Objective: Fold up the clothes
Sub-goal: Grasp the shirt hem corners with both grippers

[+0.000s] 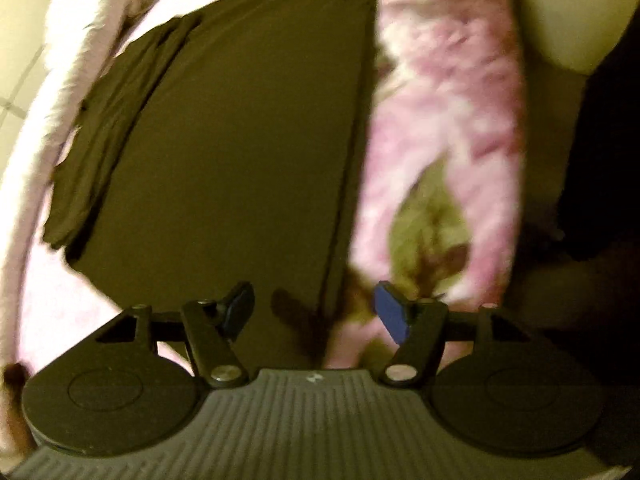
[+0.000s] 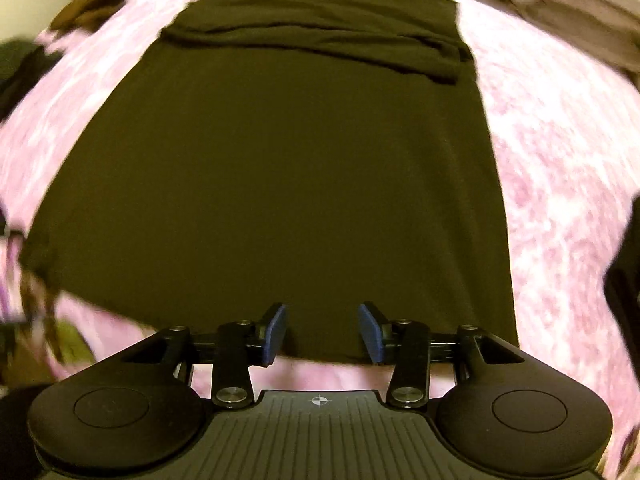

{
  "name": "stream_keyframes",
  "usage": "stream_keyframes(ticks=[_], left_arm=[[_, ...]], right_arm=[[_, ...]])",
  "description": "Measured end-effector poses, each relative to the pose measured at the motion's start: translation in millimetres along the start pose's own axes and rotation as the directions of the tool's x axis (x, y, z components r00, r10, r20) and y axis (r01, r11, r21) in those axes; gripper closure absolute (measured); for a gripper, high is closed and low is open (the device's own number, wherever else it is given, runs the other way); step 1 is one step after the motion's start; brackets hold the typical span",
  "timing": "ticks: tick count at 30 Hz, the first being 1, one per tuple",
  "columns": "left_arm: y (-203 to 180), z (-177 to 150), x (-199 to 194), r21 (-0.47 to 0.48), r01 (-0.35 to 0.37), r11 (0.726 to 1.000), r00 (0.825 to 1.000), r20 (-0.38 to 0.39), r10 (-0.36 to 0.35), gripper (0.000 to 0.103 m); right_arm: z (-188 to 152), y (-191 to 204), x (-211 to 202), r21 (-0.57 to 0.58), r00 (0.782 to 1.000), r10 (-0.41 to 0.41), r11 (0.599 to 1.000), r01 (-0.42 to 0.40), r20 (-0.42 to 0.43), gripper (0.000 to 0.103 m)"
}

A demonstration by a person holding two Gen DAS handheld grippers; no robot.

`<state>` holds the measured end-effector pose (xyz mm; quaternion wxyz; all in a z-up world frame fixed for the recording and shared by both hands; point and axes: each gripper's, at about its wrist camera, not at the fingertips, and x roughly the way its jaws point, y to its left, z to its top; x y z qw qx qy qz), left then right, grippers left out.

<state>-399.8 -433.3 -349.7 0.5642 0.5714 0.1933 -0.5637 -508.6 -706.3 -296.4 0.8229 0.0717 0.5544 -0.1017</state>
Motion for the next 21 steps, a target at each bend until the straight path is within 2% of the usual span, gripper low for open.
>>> stream_keyframes(ticks=[3,6,7,8,9,12,13,17,20,21], left_arm=[[3,2,6,-0.028,-0.059,0.998,0.998,-0.029,0.058,0.03],[3,4,11,-0.009,-0.149,0.989,0.987,-0.061,0.148,0.031],[4,4,13,-0.003,-0.177,0.984,0.981,-0.075,0.177,0.033],[6,3,15,0.005,-0.205,0.979,0.975,-0.09,0.205,0.04],[8,2,17,0.013,-0.229,0.973,0.968,-0.106,0.229,0.053],[9,-1,27,0.011,-0.269,0.963,0.954,-0.13,0.268,0.057],[8,-1,28,0.005,-0.277,0.961,0.952,-0.133,0.275,0.059],[-3,1,30,0.007,-0.285,0.959,0.949,-0.141,0.283,0.086],[-7,1,29,0.002,-0.287,0.958,0.948,-0.142,0.285,0.092],[-8,1,29,-0.003,-0.287,0.958,0.948,-0.142,0.284,0.093]], right_arm=[[-26,-7,-4,-0.17,0.998,-0.01,0.985,0.02,0.063,0.058],[-52,-15,-7,-0.349,0.992,-0.053,0.933,0.09,0.114,0.058],[-62,-17,-6,-0.409,0.989,-0.065,0.906,0.114,0.131,0.057],[-73,-18,-4,-0.466,0.986,-0.076,0.874,0.137,0.147,0.057],[-84,-19,-3,-0.521,0.983,-0.086,0.839,0.16,0.164,0.057],[-115,-19,6,-0.661,0.969,-0.107,0.714,0.23,0.221,0.057],[-122,-16,10,-0.689,0.962,-0.11,0.678,0.257,0.25,0.057],[-136,-2,28,-0.742,0.918,-0.104,0.557,0.373,0.383,0.056],[-131,1,47,-0.738,0.873,-0.125,0.485,0.469,0.472,0.056],[-128,-1,52,-0.735,0.864,-0.136,0.472,0.486,0.484,0.056]])
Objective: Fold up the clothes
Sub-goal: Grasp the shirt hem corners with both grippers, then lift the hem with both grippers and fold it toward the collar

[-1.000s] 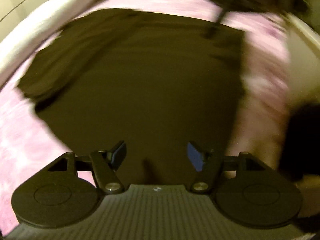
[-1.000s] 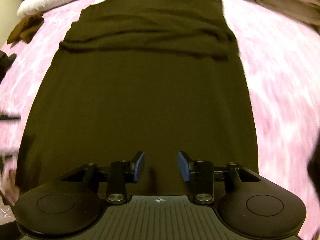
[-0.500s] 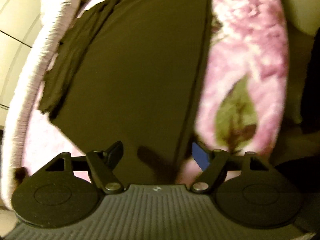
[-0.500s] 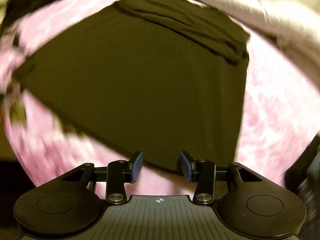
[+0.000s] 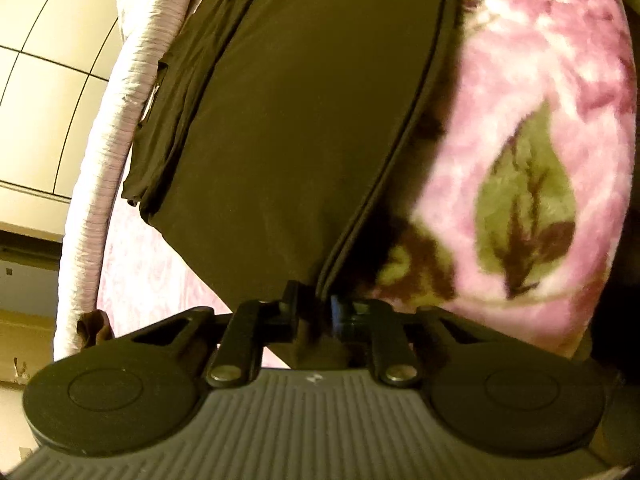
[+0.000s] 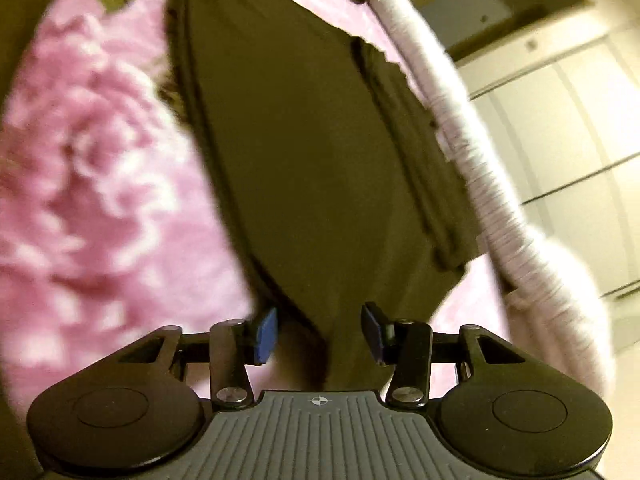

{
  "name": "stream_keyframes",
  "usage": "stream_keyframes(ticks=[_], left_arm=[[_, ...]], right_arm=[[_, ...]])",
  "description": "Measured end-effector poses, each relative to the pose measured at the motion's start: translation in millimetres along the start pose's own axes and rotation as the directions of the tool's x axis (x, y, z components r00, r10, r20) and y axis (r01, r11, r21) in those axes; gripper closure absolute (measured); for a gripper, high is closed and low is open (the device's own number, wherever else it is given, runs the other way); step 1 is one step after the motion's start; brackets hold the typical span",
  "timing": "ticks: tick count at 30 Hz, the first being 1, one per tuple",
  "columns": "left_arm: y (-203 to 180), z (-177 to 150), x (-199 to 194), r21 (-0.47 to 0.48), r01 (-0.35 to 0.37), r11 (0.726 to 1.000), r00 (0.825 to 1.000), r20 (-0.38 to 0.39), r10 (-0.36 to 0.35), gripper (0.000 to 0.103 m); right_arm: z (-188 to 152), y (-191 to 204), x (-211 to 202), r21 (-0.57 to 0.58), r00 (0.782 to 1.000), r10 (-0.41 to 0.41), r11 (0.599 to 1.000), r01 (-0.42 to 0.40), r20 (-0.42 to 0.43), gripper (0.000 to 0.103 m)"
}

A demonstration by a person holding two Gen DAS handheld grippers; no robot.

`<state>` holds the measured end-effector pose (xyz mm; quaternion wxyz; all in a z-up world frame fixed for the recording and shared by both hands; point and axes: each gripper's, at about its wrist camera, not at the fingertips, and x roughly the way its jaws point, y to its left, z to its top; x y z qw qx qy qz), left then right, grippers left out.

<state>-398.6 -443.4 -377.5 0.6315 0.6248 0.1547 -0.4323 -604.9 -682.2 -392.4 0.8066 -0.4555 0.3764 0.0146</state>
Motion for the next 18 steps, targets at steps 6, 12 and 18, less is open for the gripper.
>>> stream_keyframes(ticks=[6,12,18], left_arm=[[21,-6,-18,-0.035,-0.025,0.999,0.999,0.024,0.026,0.098],[47,-15,-67,-0.011,-0.037,0.999,0.996,0.076,0.038,0.1],[40,-23,-117,-0.044,0.036,0.998,0.998,0.047,-0.034,0.1]], right_arm=[[-9,-26,20,0.019,0.997,0.057,0.998,-0.056,-0.047,0.101],[3,-63,-11,0.066,0.991,0.122,0.991,-0.119,-0.054,0.102],[9,-55,-76,0.05,0.977,0.209,0.977,-0.207,-0.042,0.102]])
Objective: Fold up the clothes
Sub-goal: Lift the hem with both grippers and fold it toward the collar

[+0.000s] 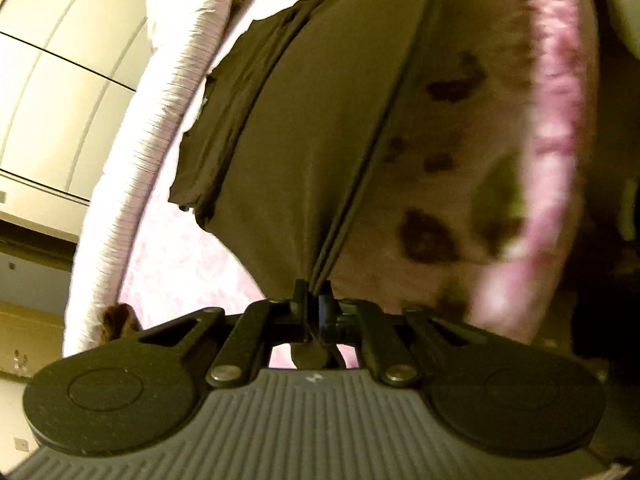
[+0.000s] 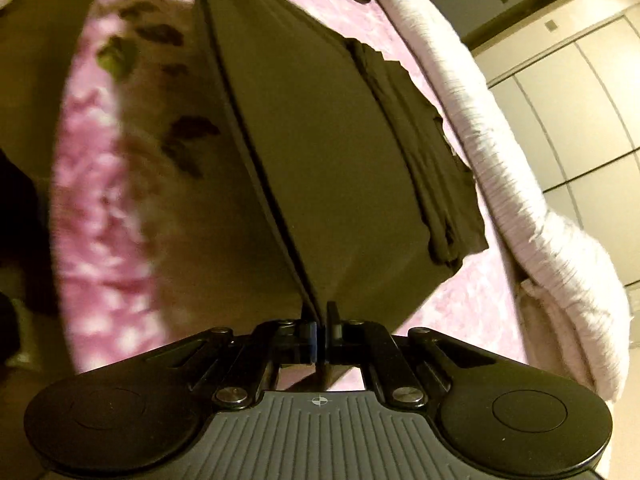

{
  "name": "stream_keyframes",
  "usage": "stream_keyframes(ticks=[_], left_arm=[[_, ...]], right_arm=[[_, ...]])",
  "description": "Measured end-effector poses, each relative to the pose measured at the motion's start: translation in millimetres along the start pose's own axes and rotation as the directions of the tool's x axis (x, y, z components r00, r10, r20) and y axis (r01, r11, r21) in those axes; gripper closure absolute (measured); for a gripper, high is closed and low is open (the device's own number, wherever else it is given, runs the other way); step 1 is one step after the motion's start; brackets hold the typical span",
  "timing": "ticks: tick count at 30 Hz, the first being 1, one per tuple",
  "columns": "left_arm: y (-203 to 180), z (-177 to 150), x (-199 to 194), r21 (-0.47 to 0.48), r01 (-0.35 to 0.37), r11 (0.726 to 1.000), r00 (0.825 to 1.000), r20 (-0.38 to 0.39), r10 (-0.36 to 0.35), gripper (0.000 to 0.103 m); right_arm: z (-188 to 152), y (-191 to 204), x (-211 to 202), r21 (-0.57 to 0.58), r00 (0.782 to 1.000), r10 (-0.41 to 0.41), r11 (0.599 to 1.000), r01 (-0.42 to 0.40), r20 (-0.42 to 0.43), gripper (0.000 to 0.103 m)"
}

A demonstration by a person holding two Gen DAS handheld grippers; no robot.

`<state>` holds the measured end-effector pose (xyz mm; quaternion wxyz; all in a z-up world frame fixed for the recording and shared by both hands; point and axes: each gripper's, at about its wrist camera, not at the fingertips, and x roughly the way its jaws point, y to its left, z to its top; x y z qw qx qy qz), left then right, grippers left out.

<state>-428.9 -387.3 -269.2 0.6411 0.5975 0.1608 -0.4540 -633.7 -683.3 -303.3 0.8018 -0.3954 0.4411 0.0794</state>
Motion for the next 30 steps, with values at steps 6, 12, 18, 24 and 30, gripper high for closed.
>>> stream_keyframes(ticks=[6,12,18,24,30], left_arm=[[-44,-8,-81,-0.049,0.156,0.987,0.985,-0.067,-0.159,0.1],[-27,3,-121,-0.096,0.194,0.976,0.976,-0.085,-0.202,0.1],[91,31,-79,-0.173,0.109,0.979,0.994,-0.011,-0.113,0.1],[217,53,11,-0.253,0.196,0.947,0.981,0.058,-0.187,0.1],[302,58,126,-0.283,0.332,0.9,0.943,0.091,-0.319,0.099]], right_arm=[[-11,30,-64,0.024,0.986,0.159,0.987,-0.158,-0.044,0.102],[-12,28,-119,0.051,0.968,0.245,0.969,-0.242,-0.056,0.102],[20,-68,-105,0.035,0.994,0.109,0.993,-0.11,0.009,0.102],[68,-192,-29,0.058,0.995,0.096,0.994,-0.095,-0.013,0.102],[102,-272,58,0.113,0.978,0.182,0.979,-0.17,-0.105,0.102]])
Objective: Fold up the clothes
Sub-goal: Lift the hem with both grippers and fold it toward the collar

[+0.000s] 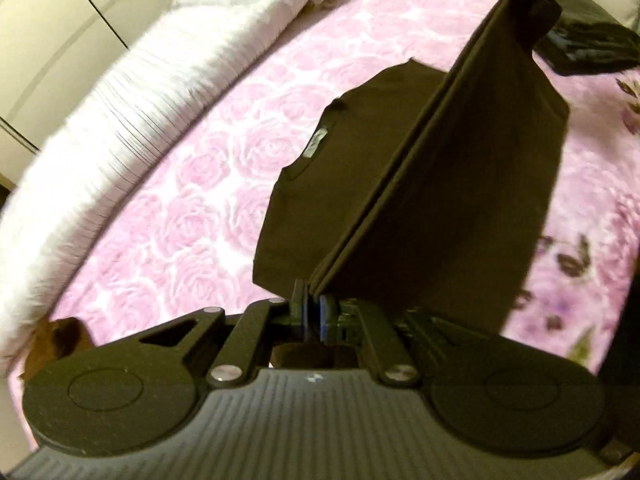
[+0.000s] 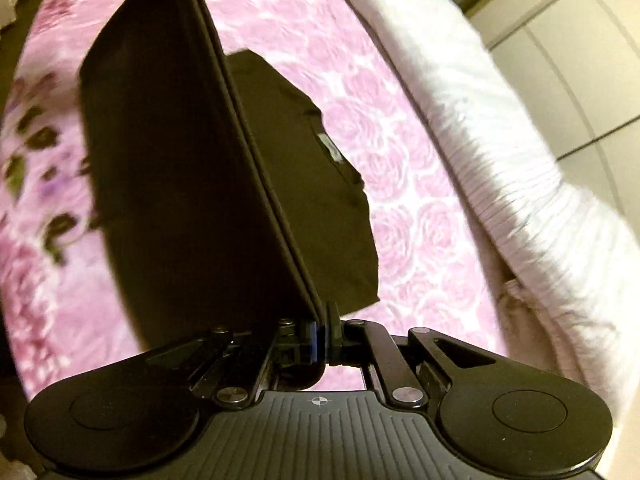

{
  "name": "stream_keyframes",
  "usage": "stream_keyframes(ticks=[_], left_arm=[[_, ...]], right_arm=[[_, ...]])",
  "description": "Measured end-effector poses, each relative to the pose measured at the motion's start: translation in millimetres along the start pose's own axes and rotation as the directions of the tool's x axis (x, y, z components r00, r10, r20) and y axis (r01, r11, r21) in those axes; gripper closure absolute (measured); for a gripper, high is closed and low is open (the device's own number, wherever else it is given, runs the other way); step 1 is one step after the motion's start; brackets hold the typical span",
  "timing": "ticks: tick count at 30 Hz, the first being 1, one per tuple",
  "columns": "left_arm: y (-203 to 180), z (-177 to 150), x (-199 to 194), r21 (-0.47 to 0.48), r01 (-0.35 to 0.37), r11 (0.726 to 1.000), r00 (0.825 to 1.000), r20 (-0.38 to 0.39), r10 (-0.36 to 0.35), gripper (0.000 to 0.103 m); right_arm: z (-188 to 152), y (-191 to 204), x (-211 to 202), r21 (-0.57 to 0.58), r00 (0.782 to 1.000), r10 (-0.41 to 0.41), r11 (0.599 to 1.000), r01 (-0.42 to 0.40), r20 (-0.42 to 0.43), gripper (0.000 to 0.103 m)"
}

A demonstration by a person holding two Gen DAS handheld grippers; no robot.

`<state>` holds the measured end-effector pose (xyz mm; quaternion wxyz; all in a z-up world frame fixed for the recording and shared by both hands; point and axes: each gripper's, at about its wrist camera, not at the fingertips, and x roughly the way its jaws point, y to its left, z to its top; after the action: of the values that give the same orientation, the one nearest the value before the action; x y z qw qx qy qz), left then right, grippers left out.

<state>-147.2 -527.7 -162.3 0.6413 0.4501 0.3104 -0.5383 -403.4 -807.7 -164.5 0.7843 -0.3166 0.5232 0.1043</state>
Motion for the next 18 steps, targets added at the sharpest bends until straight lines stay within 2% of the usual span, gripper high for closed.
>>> stream_keyframes(ticks=[4,8,18], left_arm=[[49,6,60,-0.046,0.077,0.996,0.996,-0.04,-0.079,0.099],[78,16,117,-0.082,0.116,0.99,0.989,-0.082,-0.123,0.099],[110,27,183,-0.169,0.091,0.981,0.985,-0.131,-0.114,0.099]], right_arm=[[26,-42,67,0.025,0.997,0.042,0.999,-0.04,-0.068,0.102],[30,-80,125,0.061,0.989,0.087,0.995,-0.08,-0.117,0.102],[33,-150,198,0.131,0.982,0.16,0.98,-0.147,-0.098,0.102]])
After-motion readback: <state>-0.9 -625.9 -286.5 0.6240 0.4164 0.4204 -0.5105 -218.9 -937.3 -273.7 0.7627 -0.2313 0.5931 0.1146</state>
